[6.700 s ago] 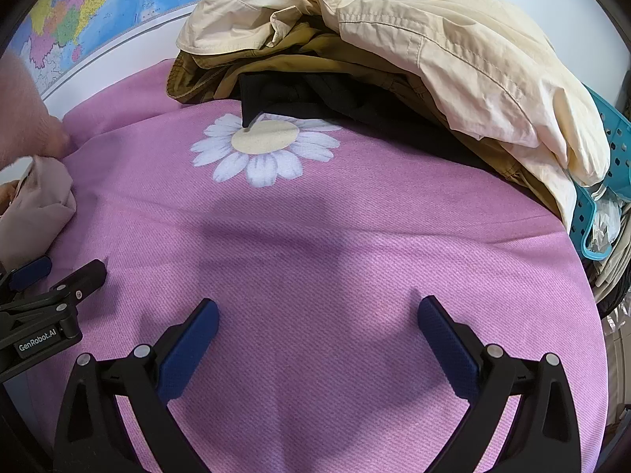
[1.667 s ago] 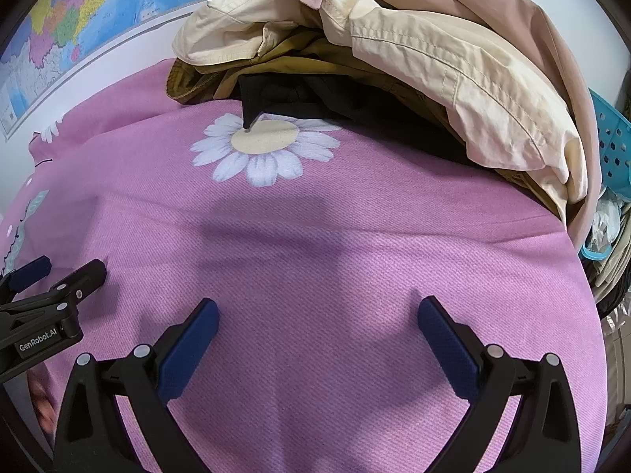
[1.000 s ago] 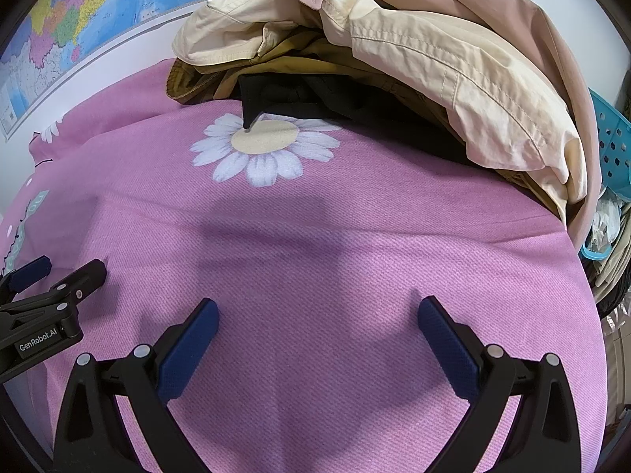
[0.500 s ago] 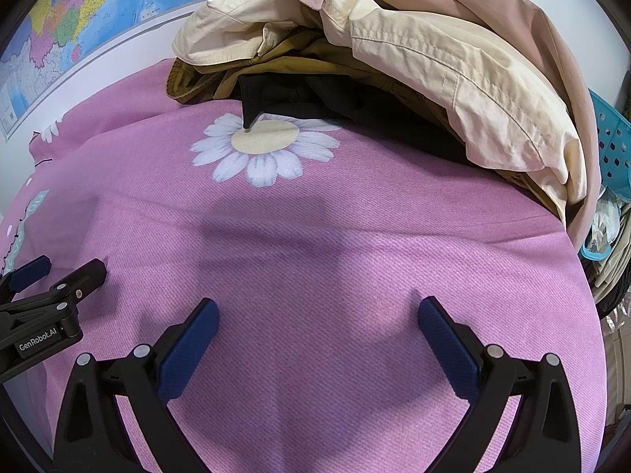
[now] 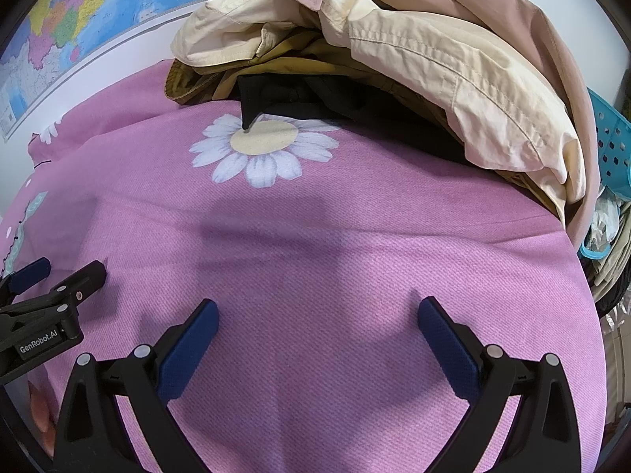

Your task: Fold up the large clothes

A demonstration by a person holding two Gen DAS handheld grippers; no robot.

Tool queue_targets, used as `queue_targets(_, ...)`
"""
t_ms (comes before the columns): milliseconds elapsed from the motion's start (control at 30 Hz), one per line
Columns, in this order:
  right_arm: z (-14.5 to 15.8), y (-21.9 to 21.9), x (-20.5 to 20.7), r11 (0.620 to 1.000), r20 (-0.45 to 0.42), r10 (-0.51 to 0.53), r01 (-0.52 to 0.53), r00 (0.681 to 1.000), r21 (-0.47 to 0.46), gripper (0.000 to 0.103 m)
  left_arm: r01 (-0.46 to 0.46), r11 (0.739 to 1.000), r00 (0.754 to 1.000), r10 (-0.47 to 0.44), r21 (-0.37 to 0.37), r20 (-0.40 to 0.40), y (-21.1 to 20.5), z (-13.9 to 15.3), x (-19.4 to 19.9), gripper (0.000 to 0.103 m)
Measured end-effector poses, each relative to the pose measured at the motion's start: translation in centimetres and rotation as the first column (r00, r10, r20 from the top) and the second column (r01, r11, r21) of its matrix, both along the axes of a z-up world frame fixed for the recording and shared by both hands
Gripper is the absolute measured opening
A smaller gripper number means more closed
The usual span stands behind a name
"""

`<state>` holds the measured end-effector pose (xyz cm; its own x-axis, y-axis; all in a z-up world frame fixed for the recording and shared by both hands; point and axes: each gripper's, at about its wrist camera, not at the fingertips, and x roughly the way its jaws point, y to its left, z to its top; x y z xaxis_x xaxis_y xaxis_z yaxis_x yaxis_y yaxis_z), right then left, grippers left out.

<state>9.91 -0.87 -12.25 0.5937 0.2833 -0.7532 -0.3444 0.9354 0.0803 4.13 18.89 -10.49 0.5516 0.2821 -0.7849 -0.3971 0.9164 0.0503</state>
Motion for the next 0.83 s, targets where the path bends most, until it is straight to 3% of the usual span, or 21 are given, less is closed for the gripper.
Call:
queue_targets(100,2.2,-1.2,-1.8,1.0,0.104,-0.016,0.013,0.994,0.027,0.097,0.04,0.998,0.998,-0.042,0.056,0.04,-0.7,0.9,-0.3,0.098)
queue_targets(167,3.9,-2.1,-2.9,0.998,0.163,-0.04,0.031,0.986,0.054,0.097,0.066,0.996,0.993,-0.071,0.055,0.093,-1.4,2.2,-0.7,0.098)
queue_targets(300,6.9,-3.7,-4.8,0.993,0.249,-0.057,0.029,0.967,0.115,0.097,0.182,0.983,0.965,-0.186,0.037,0.187,-3.3,5.1,-1.0,0.098)
queue_targets(400,8.3,-4.8,-5.6,0.989,0.307,-0.091,0.051,0.947,0.136,0.097,0.217,0.97,0.943,-0.237,0.105,0.235,-5.1,7.0,-1.2,0.098)
queue_targets(467,8.7,-5.4,-5.6,0.988,0.319,-0.12,0.081,0.94,0.133,0.097,0.231,0.961,0.927,-0.264,0.15,0.268,-6.1,7.9,-1.3,0.098)
queue_targets(567,8.9,-6.4,-5.4,0.981,0.296,-0.146,0.099,0.944,0.167,0.097,0.265,0.953,0.913,-0.297,0.147,0.28,-6.9,8.5,-0.9,0.098)
queue_targets(833,8.9,-6.9,-5.5,0.978,0.285,-0.149,0.1,0.947,0.181,0.097,0.261,0.954,0.913,-0.294,0.15,0.284,-8.4,9.3,-0.5,0.098)
